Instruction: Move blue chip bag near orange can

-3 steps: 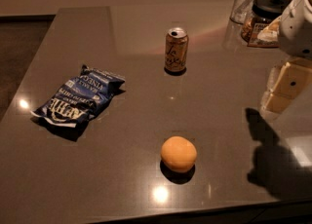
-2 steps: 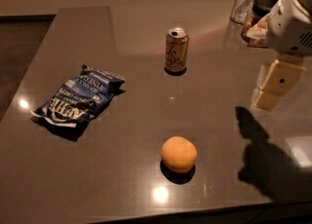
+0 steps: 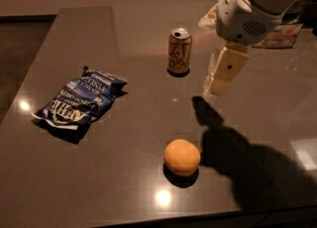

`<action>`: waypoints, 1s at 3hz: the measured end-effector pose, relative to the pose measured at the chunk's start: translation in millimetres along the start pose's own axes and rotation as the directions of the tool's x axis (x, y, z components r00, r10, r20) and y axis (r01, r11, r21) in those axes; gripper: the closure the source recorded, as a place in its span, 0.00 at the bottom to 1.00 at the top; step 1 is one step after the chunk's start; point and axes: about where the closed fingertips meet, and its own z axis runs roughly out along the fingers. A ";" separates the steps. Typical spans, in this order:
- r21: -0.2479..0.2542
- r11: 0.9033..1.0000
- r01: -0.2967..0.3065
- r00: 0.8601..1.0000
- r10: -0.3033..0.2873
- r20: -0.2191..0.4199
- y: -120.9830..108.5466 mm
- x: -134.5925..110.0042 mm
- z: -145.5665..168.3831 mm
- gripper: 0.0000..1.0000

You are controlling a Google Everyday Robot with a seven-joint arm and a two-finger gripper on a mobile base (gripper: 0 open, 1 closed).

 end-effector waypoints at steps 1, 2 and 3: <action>-0.023 0.993 0.114 0.990 -0.112 0.090 -19.1 -79.1 36.6 0.00; -0.036 0.980 0.197 0.974 -0.192 0.119 -23.9 -129.2 68.3 0.00; -0.071 0.958 0.278 0.955 -0.268 0.125 -14.7 -177.6 104.8 0.00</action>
Offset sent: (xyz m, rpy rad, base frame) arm 0.0609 0.2097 -0.0246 0.0608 -0.0405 0.3302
